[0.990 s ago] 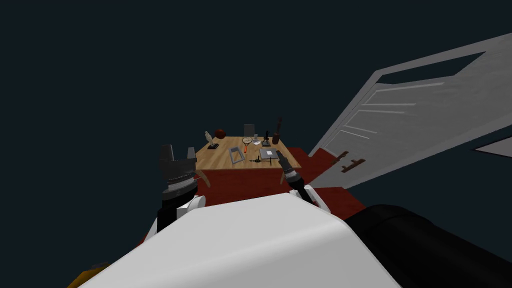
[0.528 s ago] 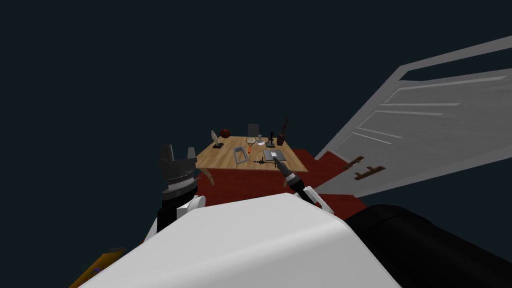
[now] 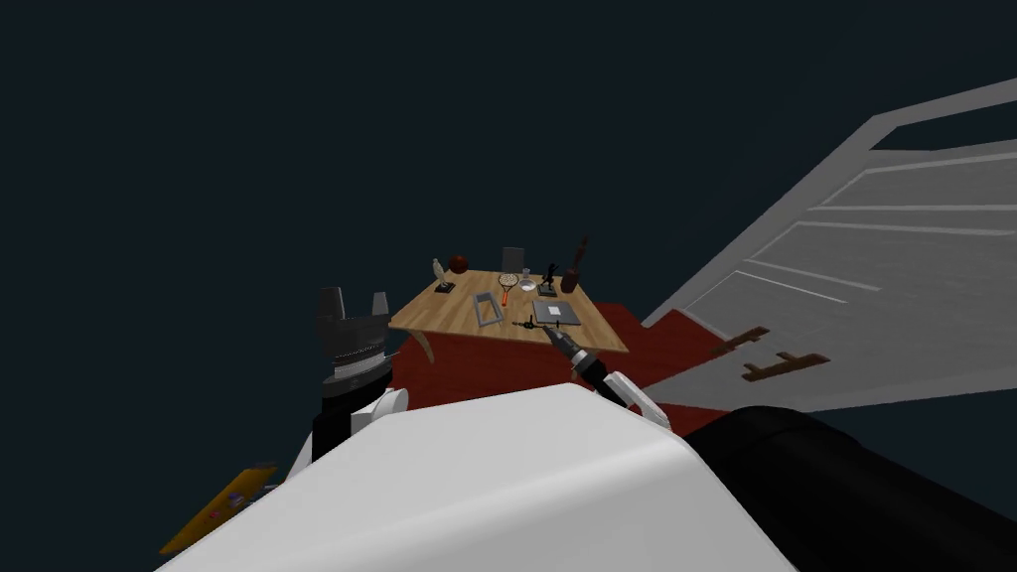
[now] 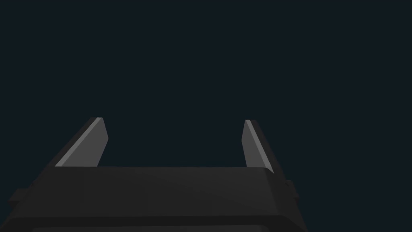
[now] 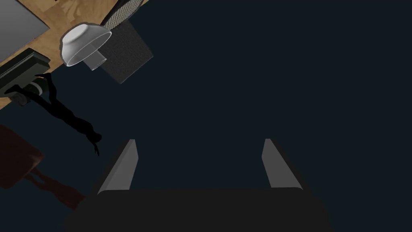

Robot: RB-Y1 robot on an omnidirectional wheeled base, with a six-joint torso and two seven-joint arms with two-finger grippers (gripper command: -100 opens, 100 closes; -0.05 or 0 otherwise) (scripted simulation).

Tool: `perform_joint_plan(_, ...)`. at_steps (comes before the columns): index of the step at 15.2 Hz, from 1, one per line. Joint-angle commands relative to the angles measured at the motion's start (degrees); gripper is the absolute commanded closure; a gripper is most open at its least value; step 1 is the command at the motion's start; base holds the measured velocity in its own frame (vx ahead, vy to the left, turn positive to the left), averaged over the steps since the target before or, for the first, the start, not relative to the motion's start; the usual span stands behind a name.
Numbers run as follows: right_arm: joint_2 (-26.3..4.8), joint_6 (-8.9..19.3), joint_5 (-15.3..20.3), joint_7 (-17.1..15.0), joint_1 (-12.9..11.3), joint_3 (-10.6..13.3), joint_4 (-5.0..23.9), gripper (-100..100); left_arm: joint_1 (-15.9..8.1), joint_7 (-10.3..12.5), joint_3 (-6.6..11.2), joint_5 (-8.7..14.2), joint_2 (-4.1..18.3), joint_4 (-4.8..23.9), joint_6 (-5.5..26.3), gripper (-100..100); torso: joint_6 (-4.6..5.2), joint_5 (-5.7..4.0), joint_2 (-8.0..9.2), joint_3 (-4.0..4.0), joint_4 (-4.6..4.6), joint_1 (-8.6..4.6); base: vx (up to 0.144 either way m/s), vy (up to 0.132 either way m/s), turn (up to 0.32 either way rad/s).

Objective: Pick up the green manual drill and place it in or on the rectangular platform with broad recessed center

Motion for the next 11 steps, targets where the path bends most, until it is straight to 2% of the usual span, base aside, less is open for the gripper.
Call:
perform_joint_plan(1, -2.4, 1.1, 2.6, 0.7, 0.3, 0.5, 2.9, -100, 0.0, 0.0, 0.0, 0.0, 0.0, 0.0, 0.0, 0, 0.0, 0.0, 0.0, 0.0, 0.0, 0.0, 0.048, 0.04, 0.204)
perform_joint_plan(2, -2.4, 1.1, 2.6, 0.7, 0.3, 0.5, 3.3, -100, 0.0, 0.0, 0.0, 0.0, 0.0, 0.0, 0.0, 0, -0.01, 0.0, 0.0, 0.0, 0.0, 0.0, 0.047, 0.047, 0.162)
perform_joint_plan(3, -4.2, 1.9, 4.5, 1.2, 0.2, 0.9, 4.9, -100, 0.0, 0.0, 0.0, 0.0, 0.0, 0.0, 0.0, 0, 0.0, 0.01, 0.0, 0.0, 0.0, 0.03, 0.063, 0.062, 0.203)
perform_joint_plan(5, -4.2, 1.9, 4.5, 1.2, 0.2, 0.9, 5.7, -100, 0.0, 0.0, 0.0, 0.0, 0.0, 0.0, 0.0, 0, -0.01, 0.02, -0.07, -0.03, -0.01, 0.09, 0.053, 0.048, 0.095)
perform_joint_plan(8, -7.6, 3.4, 8.2, 1.9, 0.0, 1.8, 10.0, -100, 0.0, 0.0, 0.0, 0.0, 0.0, 0.0, 0.0, 0, -0.01, 0.01, 0.02, 0.01, 0.01, 0.02, 0.039, 0.042, 0.156)
perform_joint_plan(11, -9.2, 4.1, 10.0, 2.3, -0.2, 2.4, 13.0, -100, 0.0, 0.0, 0.0, 0.0, 0.0, 0.0, 0.0, 0, -0.02, 0.02, -0.02, -0.01, 0.0, 0.09, 0.052, 0.055, 0.188)
